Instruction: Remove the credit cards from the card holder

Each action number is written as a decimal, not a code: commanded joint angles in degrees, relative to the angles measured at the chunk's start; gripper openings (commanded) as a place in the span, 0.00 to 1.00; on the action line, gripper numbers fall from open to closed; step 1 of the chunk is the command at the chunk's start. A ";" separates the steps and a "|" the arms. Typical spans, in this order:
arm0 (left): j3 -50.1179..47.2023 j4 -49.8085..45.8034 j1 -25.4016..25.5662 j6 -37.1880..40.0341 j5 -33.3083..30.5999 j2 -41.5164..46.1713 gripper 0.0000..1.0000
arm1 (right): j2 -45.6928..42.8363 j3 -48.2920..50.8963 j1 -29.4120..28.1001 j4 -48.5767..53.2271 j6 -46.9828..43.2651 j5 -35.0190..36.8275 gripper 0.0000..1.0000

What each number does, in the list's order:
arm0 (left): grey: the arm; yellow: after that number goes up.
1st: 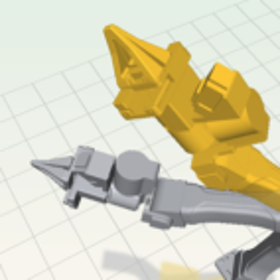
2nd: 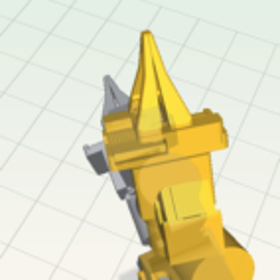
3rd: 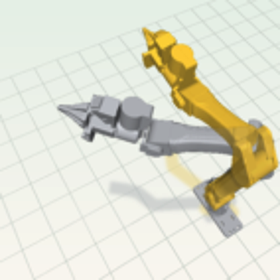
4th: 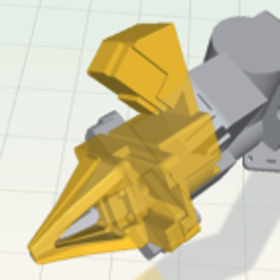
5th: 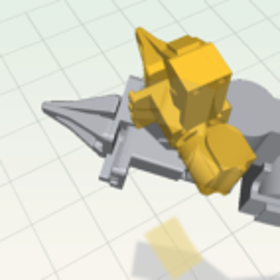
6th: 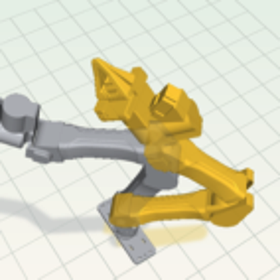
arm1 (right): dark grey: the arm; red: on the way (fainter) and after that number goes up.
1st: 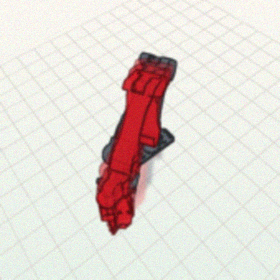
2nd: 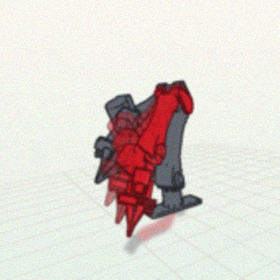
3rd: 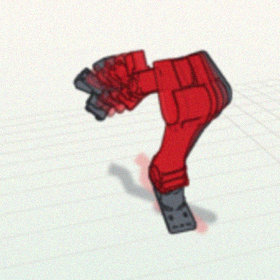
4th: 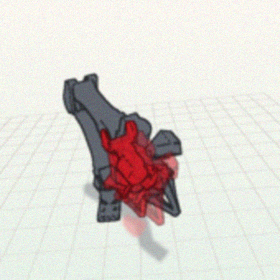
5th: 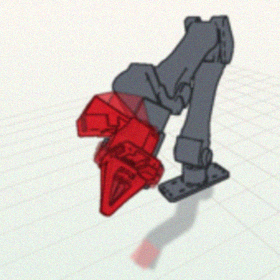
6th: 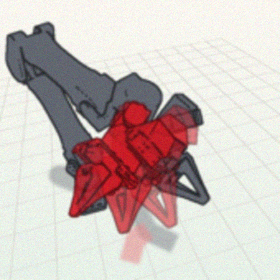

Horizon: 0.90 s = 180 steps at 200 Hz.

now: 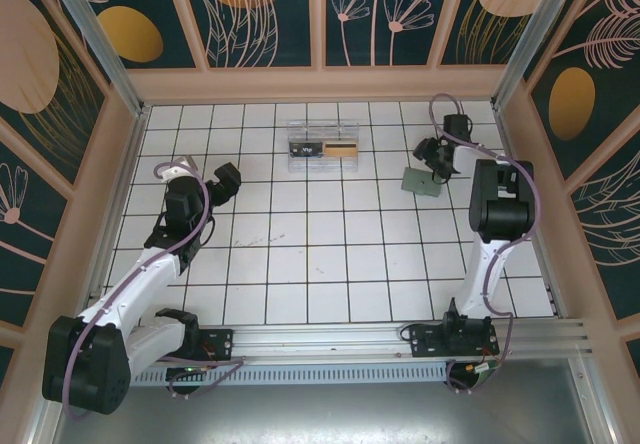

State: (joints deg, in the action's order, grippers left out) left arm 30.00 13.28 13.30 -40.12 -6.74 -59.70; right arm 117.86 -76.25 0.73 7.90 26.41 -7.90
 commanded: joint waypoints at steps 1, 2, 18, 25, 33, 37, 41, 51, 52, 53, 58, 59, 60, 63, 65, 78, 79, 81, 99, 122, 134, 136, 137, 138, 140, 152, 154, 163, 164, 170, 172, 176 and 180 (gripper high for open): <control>-0.55 1.26 0.35 0.59 0.34 0.90 0.99 | -1.86 4.34 -3.02 1.95 -0.34 -1.79 0.59; -0.55 1.26 0.33 0.58 0.33 0.86 0.99 | -1.94 4.52 -3.15 1.90 -0.33 -1.87 0.59; -0.51 1.25 0.32 0.63 0.25 0.90 0.99 | -3.19 7.14 -5.30 1.56 0.28 -3.01 0.52; -0.39 1.06 0.36 0.66 -0.01 0.90 0.99 | -3.70 8.25 -6.43 1.59 0.54 -3.49 0.52; -0.28 0.89 0.33 0.74 -0.07 0.99 0.99 | -4.65 10.08 -7.98 0.74 0.72 -3.95 0.52; -0.24 0.84 0.35 0.74 -0.09 1.03 0.99 | -5.26 11.05 -8.89 0.36 0.81 -4.04 0.52; -0.28 0.73 0.37 0.74 -0.11 1.15 0.99 | -5.70 11.89 -9.83 0.13 0.98 -3.97 0.52; -0.37 0.78 0.37 0.73 -0.20 1.43 0.99 | -6.96 13.76 -12.63 -0.50 0.99 -3.50 0.52; -0.37 0.78 0.39 0.69 -0.20 1.43 0.98 | -7.08 13.93 -12.88 -0.51 0.95 -3.47 0.52; -0.38 0.83 0.36 0.72 -0.20 1.47 0.99 | -7.19 14.11 -13.22 -0.56 0.89 -3.41 0.52; -0.46 0.90 0.34 0.66 -0.20 1.58 0.99 | -7.66 14.73 -14.77 -0.62 0.76 -3.07 0.52; -0.51 0.93 0.33 0.66 -0.20 1.59 0.99 | -7.70 14.86 -15.09 -0.57 0.75 -2.99 0.52; -0.49 0.95 0.33 0.66 -0.16 1.60 0.99 | -7.81 14.97 -15.34 -0.54 0.79 -2.91 0.52; -0.51 0.93 0.36 0.58 -0.19 1.61 0.99 | -8.06 15.30 -16.42 -0.60 0.75 -2.65 0.52; -0.54 0.95 0.40 0.55 -0.20 1.61 0.99 | -8.21 15.51 -17.07 -0.60 0.75 -2.49 0.52; -0.51 0.73 0.32 0.56 -0.03 1.69 0.99 | -9.02 17.00 -20.94 -0.90 1.57 -2.16 0.52; -0.49 0.71 0.37 0.56 -0.03 1.69 0.99 | -9.04 17.14 -21.21 -0.88 1.64 -2.23 0.52; -0.47 0.66 0.33 0.57 0.04 1.76 0.99 | -9.12 17.35 -21.87 -0.92 1.80 -2.32 0.52; -0.38 0.27 0.35 0.42 0.31 1.87 0.99 | -10.24 19.42 -26.28 -1.39 3.80 -1.95 0.52; -0.73 0.33 0.37 0.45 0.67 2.13 0.99 | -12.66 22.18 -33.40 -3.70 5.81 -2.23 0.54; -0.90 0.37 0.40 0.37 0.72 2.05 0.98 | -12.46 21.44 -37.90 -3.36 5.78 -2.67 0.55; -0.91 0.35 0.34 0.39 0.76 2.05 0.99 | -12.37 21.08 -38.61 -3.14 5.65 -2.72 0.55; -0.91 0.44 0.33 0.39 0.76 2.00 0.98 | -12.34 20.89 -38.96 -2.97 5.61 -2.73 0.55; -0.91 0.48 0.37 0.39 0.76 2.02 0.98 | -12.23 20.84 -39.27 -2.80 5.55 -2.73 0.55; -0.91 0.51 0.34 0.33 0.92 2.00 0.99 | -12.18 20.43 -39.85 -2.45 5.46 -2.51 0.56; -0.86 0.51 0.33 0.34 1.44 1.96 0.99 | -12.51 18.60 -43.61 0.46 5.95 3.52 0.56; -0.83 0.47 0.37 0.31 1.57 1.96 0.98 | -12.73 18.49 -44.17 0.94 6.02 4.83 0.56; -0.82 0.51 0.37 0.26 2.02 1.95 0.99 | -14.17 18.06 -46.02 2.58 6.22 9.46 0.57; -0.82 0.52 0.39 0.32 2.01 1.95 0.99 | -14.17 18.06 -46.02 2.58 6.22 9.46 0.57; -0.82 0.41 0.37 0.38 2.31 2.04 0.99 | -15.31 18.18 -46.69 3.34 6.78 11.54 0.58; -0.82 0.43 0.36 0.39 2.34 2.05 0.99 | -15.94 18.42 -46.88 3.50 7.11 11.74 0.58; -0.82 0.42 0.46 0.38 2.50 2.05 0.99 | -16.84 18.93 -47.17 3.48 7.47 11.61 0.59; -0.82 0.37 0.43 0.39 2.59 2.05 0.99 | -17.78 19.57 -47.48 3.19 7.63 11.13 0.60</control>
State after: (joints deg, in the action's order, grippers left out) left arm 29.54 13.23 13.30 -40.14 -5.89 -58.39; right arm 104.64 -57.80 -45.17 4.12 31.05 -2.17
